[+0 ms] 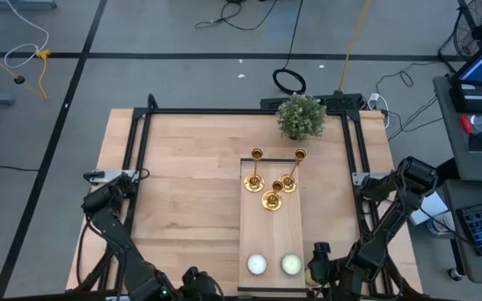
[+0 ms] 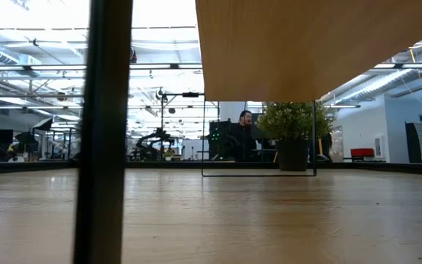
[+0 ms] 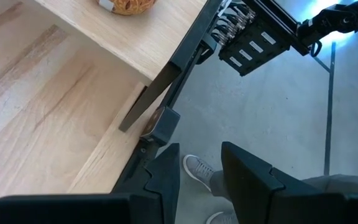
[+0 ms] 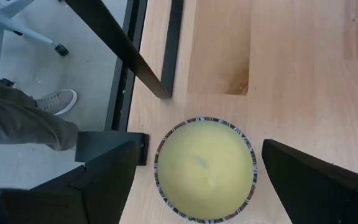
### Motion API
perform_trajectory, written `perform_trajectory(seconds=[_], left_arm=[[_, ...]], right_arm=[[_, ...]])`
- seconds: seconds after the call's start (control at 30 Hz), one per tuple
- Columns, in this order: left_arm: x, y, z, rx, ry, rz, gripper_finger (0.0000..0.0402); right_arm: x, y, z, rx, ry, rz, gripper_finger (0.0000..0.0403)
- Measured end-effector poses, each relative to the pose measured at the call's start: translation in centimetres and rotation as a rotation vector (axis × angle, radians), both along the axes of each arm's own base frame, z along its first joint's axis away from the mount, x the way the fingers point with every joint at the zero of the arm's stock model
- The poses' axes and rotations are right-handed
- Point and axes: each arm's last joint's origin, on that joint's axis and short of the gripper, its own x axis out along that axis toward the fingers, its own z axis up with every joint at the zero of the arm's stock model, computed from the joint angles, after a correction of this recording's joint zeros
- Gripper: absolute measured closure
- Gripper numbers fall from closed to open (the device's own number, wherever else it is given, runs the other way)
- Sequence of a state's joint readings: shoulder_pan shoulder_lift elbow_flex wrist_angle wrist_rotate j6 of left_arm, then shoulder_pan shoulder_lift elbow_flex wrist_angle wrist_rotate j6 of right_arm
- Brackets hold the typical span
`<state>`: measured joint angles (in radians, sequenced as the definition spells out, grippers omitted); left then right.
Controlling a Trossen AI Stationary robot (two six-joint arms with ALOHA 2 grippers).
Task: Pick & Place candle stick holders
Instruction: Put the red patterned scented candle on the shelf
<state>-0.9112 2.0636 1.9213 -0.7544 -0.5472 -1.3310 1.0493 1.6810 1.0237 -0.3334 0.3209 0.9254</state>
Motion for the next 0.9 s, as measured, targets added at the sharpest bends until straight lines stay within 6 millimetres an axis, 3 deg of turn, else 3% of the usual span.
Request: perform_trajectory(seconds=[0.9], left_arm=[[0.1,0.1,0.0,-0.010,0.005,0.006,0.0280]], right_arm=[[-1.0,0.3,-0.1,-0.029,-0.068,-0.084,0.0064]])
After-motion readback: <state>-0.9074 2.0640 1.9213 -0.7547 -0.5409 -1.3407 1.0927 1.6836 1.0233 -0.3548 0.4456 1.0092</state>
